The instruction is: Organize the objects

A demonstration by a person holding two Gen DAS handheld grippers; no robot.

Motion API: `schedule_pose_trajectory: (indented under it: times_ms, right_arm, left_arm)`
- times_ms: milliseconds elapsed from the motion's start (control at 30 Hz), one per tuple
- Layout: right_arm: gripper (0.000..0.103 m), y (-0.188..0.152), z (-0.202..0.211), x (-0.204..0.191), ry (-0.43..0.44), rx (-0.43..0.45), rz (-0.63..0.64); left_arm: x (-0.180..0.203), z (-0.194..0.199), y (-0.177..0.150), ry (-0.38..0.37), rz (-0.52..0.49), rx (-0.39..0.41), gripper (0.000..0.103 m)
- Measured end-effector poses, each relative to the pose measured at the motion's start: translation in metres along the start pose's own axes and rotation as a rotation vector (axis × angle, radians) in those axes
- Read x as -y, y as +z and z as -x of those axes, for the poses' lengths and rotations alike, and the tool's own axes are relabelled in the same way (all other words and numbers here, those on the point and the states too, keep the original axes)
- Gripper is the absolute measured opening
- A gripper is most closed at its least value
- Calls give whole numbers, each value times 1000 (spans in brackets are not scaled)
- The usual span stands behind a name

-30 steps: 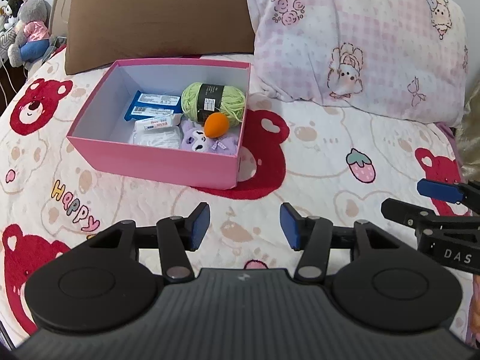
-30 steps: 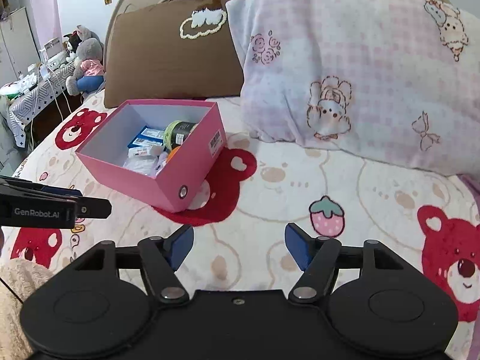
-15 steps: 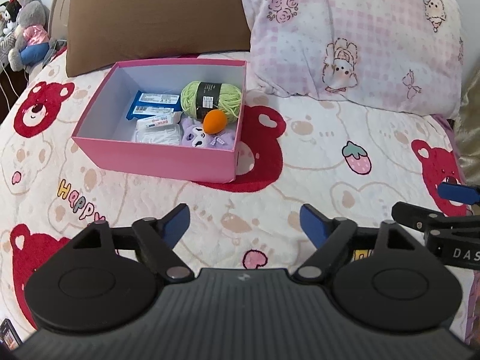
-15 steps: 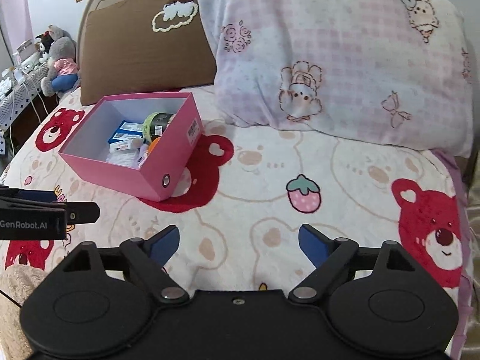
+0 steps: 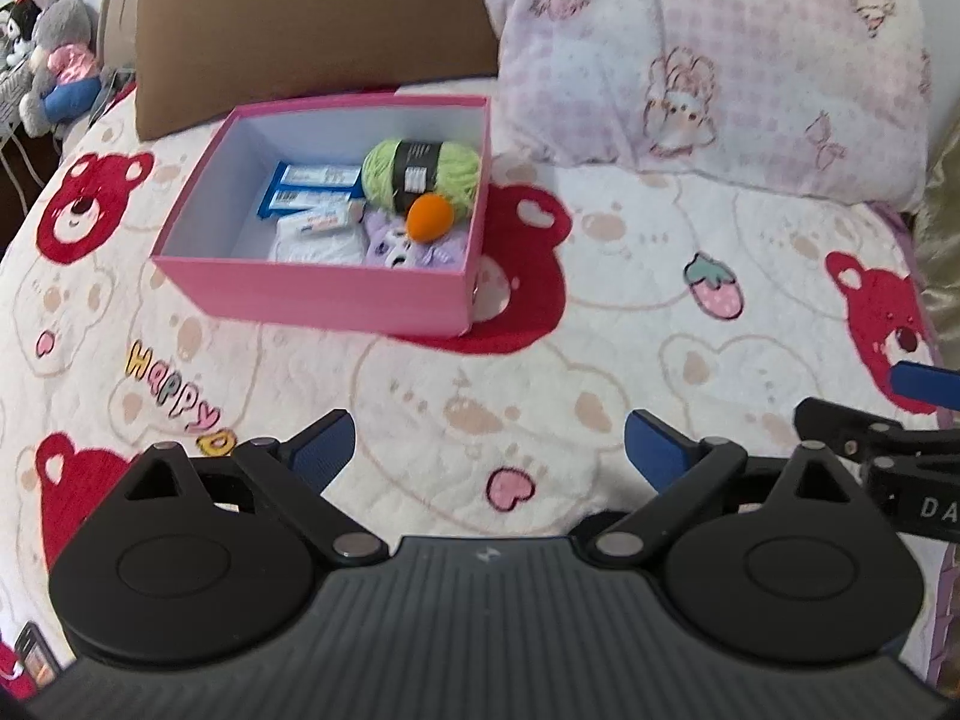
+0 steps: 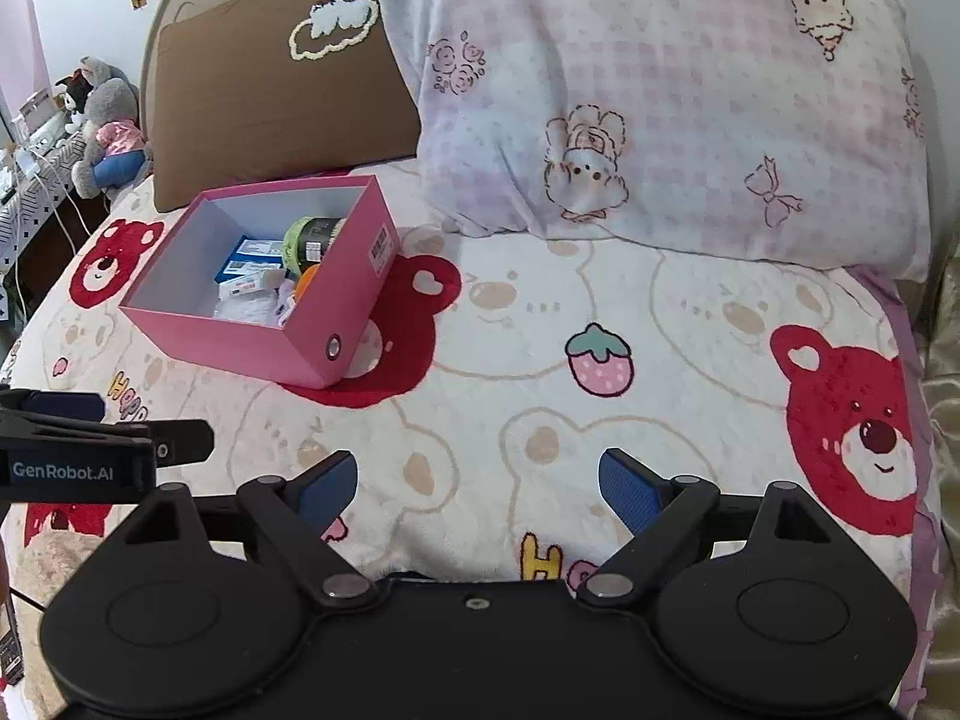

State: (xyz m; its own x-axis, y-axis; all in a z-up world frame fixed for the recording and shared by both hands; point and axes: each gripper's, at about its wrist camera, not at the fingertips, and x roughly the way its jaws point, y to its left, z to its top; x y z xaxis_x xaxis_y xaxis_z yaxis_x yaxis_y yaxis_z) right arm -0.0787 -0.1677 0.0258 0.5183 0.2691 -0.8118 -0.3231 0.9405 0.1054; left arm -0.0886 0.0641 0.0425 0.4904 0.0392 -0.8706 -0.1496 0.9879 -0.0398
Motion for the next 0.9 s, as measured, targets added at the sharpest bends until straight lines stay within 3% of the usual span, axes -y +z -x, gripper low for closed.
schedule_pose_trajectory:
  times_ms: [267, 900]
  right_arm:
    - [90, -2, -2, 4, -24, -22, -8]
    - [91, -7, -5, 8, -54, -46, 2]
  left_arm:
    - [-4, -4, 0, 56, 3, -26, 98]
    - [-7, -13, -5, 58, 19, -56, 98]
